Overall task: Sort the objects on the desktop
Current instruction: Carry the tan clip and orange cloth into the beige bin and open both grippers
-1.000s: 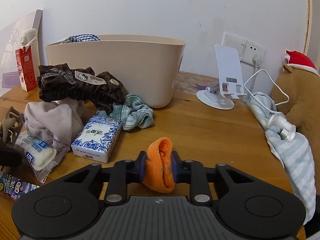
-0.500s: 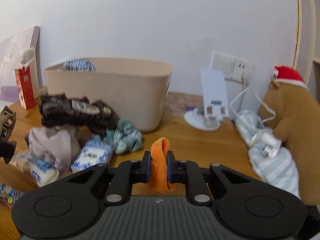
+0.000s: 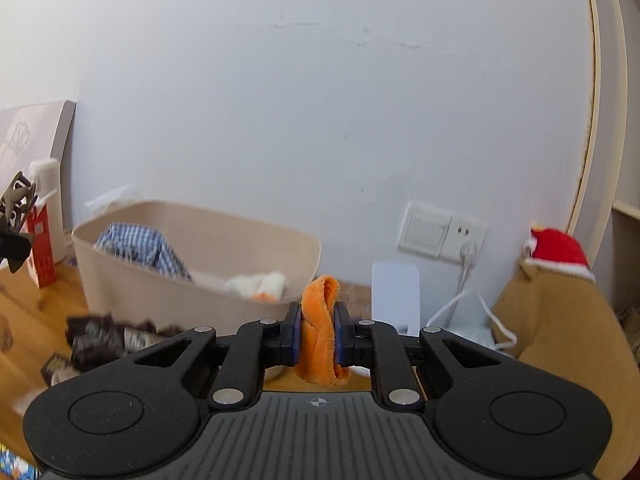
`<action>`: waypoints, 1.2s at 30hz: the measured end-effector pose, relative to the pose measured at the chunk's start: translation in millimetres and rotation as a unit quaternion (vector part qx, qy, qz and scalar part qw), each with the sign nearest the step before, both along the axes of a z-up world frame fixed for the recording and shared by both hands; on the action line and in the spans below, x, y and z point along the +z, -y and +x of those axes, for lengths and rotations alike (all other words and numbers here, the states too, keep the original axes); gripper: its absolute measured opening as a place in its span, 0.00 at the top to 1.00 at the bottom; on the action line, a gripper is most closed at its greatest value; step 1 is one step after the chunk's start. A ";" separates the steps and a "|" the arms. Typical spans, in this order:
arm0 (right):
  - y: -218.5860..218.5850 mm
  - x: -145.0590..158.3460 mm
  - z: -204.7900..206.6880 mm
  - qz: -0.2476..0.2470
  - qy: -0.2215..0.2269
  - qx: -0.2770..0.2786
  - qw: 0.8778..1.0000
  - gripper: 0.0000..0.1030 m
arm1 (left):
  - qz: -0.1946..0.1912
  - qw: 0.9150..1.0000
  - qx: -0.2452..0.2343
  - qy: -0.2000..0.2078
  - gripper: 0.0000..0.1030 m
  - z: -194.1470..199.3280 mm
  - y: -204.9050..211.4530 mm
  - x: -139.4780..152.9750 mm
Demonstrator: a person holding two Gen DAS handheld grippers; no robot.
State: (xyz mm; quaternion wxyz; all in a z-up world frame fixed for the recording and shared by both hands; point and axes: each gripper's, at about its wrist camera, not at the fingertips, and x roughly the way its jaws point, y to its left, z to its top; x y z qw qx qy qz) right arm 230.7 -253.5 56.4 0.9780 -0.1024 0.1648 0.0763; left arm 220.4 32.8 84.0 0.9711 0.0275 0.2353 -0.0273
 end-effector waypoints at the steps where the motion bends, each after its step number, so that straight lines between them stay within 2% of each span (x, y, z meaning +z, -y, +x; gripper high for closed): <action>1: -0.3 4.6 3.5 0.002 0.004 0.001 1.000 0.85 | 0.004 1.000 0.002 0.005 0.47 3.9 0.0 4.7; 7: -6.2 23.4 24.1 0.011 0.020 0.006 1.000 0.85 | 0.019 0.999 0.014 0.029 0.47 26.9 -0.9 26.2; 15: -24.1 34.0 63.8 0.033 0.020 0.021 0.999 0.85 | 0.040 0.998 0.019 0.036 0.47 74.2 11.2 32.1; 24: -35.7 16.8 124.5 0.093 -0.036 0.032 0.994 0.85 | 0.028 0.999 0.032 0.000 0.47 145.8 24.3 11.6; 30: -48.6 -0.5 159.4 0.090 -0.073 0.030 0.993 0.85 | 0.011 0.998 0.041 -0.043 0.47 187.8 31.8 -4.7; 36: -63.4 -25.2 183.0 0.075 -0.119 0.033 0.990 0.85 | 0.016 0.996 0.028 -0.078 0.47 202.3 45.5 -21.7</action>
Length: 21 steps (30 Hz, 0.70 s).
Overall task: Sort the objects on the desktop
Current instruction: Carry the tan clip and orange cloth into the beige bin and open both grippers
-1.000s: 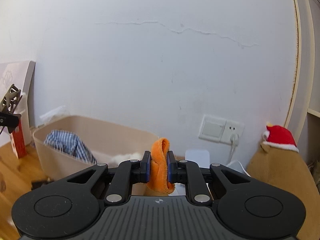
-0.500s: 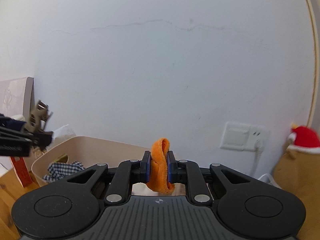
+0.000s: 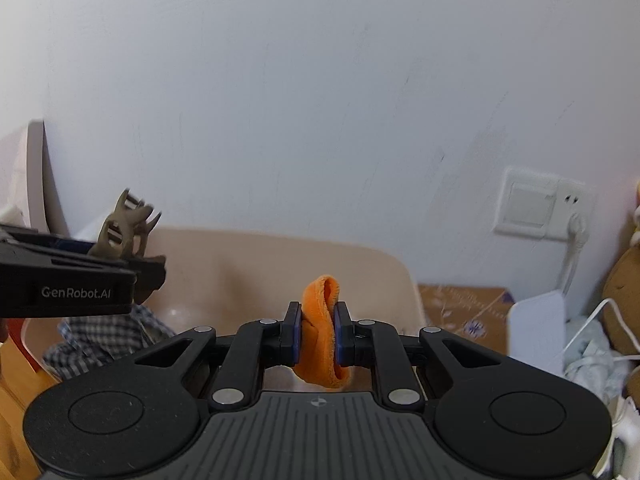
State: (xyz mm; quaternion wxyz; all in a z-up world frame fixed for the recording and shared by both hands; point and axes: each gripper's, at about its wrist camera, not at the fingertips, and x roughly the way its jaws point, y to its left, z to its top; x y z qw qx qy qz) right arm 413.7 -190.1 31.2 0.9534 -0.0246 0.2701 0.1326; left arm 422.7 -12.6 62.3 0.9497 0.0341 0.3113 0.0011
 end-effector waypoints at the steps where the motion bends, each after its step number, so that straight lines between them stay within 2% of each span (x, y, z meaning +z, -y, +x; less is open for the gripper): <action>1: -1.5 -4.3 2.3 -0.003 -0.006 0.001 1.000 0.85 | 0.002 1.000 -0.005 -0.006 0.47 0.8 2.4 -3.6; 6: 0.6 -18.6 7.8 -0.003 -0.036 0.008 0.999 0.83 | 0.017 0.999 -0.026 -0.024 0.46 2.9 9.4 -16.5; 7: 1.0 -18.8 6.5 -0.002 -0.032 0.010 0.999 0.71 | 0.017 0.999 -0.026 -0.023 0.45 -1.1 5.8 -16.4; 8: 0.8 -17.9 4.8 -0.003 -0.029 0.012 0.999 0.68 | 0.017 0.999 -0.025 -0.022 0.39 1.5 6.5 -16.8; 9: 0.3 -17.3 3.1 -0.005 -0.026 0.014 1.000 0.62 | 0.016 0.999 -0.022 -0.018 0.28 2.4 4.5 -17.2; 11: -1.1 -16.0 -1.2 -0.014 -0.015 0.016 1.000 0.50 | 0.012 1.000 -0.017 -0.004 0.21 0.5 2.4 -15.9; 12: -1.7 -11.9 -1.7 -0.018 -0.009 0.015 1.000 0.35 | 0.010 1.000 -0.015 0.002 0.21 -2.4 2.6 -15.3; 13: -4.0 -8.3 -7.8 -0.023 -0.001 0.015 1.000 0.26 | 0.009 1.000 -0.013 0.005 0.20 -6.7 0.5 -10.3; 15: -6.7 -3.2 -17.2 -0.030 0.014 0.020 0.999 0.23 | 0.006 1.000 -0.008 0.010 0.20 -11.8 -1.9 -3.4; 17: -7.5 1.9 -24.7 -0.033 0.025 0.019 0.999 0.16 | 0.003 1.000 -0.001 0.018 0.20 -18.4 -6.4 3.2; 19: -7.5 6.8 -31.6 -0.033 0.037 0.017 0.999 0.01 | -0.002 1.000 0.008 0.026 0.19 -24.8 -12.0 8.5; 21: -6.3 11.1 -45.5 -0.034 0.047 0.017 0.998 0.00 | -0.007 0.999 0.013 0.030 0.19 -29.2 -16.8 10.7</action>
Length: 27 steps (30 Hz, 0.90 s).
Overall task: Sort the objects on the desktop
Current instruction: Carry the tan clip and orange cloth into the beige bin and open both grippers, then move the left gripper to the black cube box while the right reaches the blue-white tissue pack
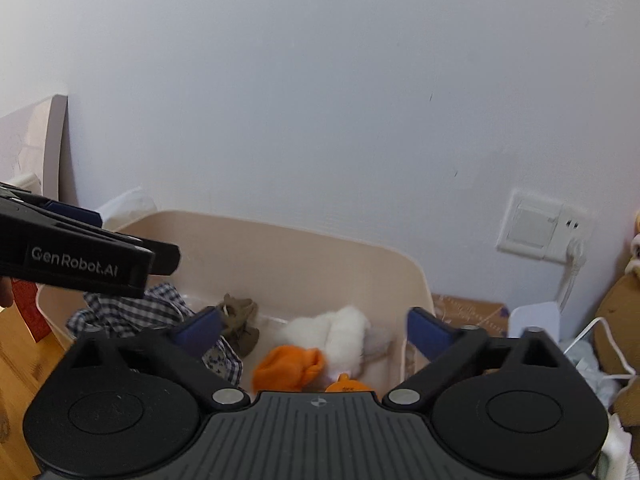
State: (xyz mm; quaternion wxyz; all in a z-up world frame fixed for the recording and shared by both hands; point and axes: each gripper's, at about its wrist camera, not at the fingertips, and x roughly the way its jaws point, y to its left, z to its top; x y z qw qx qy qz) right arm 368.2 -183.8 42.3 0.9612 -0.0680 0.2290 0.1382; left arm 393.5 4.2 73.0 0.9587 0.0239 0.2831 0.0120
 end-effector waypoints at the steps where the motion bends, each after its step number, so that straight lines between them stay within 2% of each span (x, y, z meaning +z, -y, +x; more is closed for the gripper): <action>1: 0.6 1.8 -3.6 0.000 0.002 0.000 1.000 0.00 | -0.002 1.000 0.001 0.001 0.19 -2.2 -2.3 0.9; 5: 6.3 12.6 -9.0 0.006 0.006 -0.004 1.000 0.00 | -0.006 1.000 0.003 0.009 0.19 -21.7 -14.1 8.3; 10: 16.5 13.3 -26.8 0.016 0.013 -0.007 1.000 0.00 | 0.010 1.000 -0.006 0.018 0.18 -45.8 -22.3 13.9; 20: 33.2 4.6 -82.3 0.018 0.020 -0.001 1.000 0.00 | 0.051 0.998 -0.038 0.015 0.18 -105.7 -32.4 -8.1; 27: 34.4 -17.6 -110.9 0.001 0.006 0.015 1.000 0.00 | 0.058 0.996 -0.061 0.000 0.18 -145.9 -30.5 -32.6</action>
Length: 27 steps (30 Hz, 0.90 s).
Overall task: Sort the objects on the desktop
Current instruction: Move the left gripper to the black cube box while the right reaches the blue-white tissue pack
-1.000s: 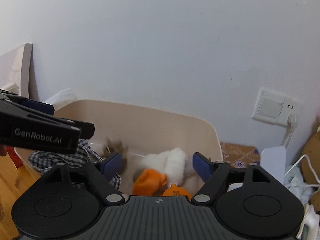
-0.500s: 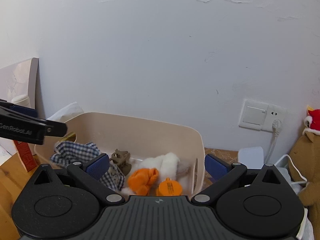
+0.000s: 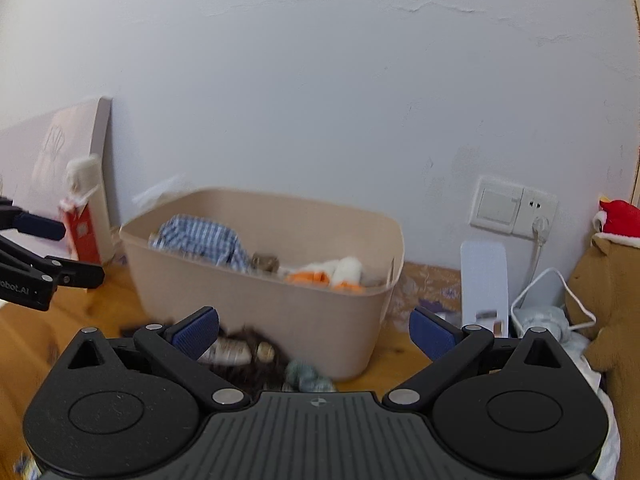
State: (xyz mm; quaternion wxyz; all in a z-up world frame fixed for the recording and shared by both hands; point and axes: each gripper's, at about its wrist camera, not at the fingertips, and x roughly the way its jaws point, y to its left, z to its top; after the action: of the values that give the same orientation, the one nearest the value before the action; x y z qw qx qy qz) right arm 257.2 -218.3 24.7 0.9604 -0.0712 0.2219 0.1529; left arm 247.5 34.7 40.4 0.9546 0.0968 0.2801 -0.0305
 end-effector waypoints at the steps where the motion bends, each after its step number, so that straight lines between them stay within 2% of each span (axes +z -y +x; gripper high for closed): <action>1: -1.2 -5.1 -1.4 -0.002 -0.003 0.003 1.000 0.00 | 0.003 1.000 -0.003 -0.004 0.18 -4.4 1.2 -5.2; 9: -13.0 -33.5 -20.0 -0.040 -0.024 0.018 0.999 0.00 | 0.020 0.999 -0.018 -0.026 0.18 -16.4 9.5 -44.2; 17: -28.1 -61.7 -21.5 -0.093 -0.049 0.038 0.994 0.00 | -0.003 0.998 -0.027 -0.057 0.18 -12.0 9.9 -68.7; 23: -29.3 -74.4 -15.0 -0.091 -0.067 0.041 0.993 0.00 | -0.034 0.997 -0.019 -0.068 0.18 -4.4 9.6 -80.2; 27: -22.2 -76.5 -8.7 -0.059 -0.084 0.038 0.994 0.00 | -0.041 0.997 -0.009 -0.069 0.18 1.3 10.0 -86.4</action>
State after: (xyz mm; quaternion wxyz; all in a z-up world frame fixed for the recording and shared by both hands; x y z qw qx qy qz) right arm 248.5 -196.0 -51.9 0.9258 -0.1230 0.3080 0.1812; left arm 248.8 24.7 -46.0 0.9357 0.0573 0.3434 -0.0569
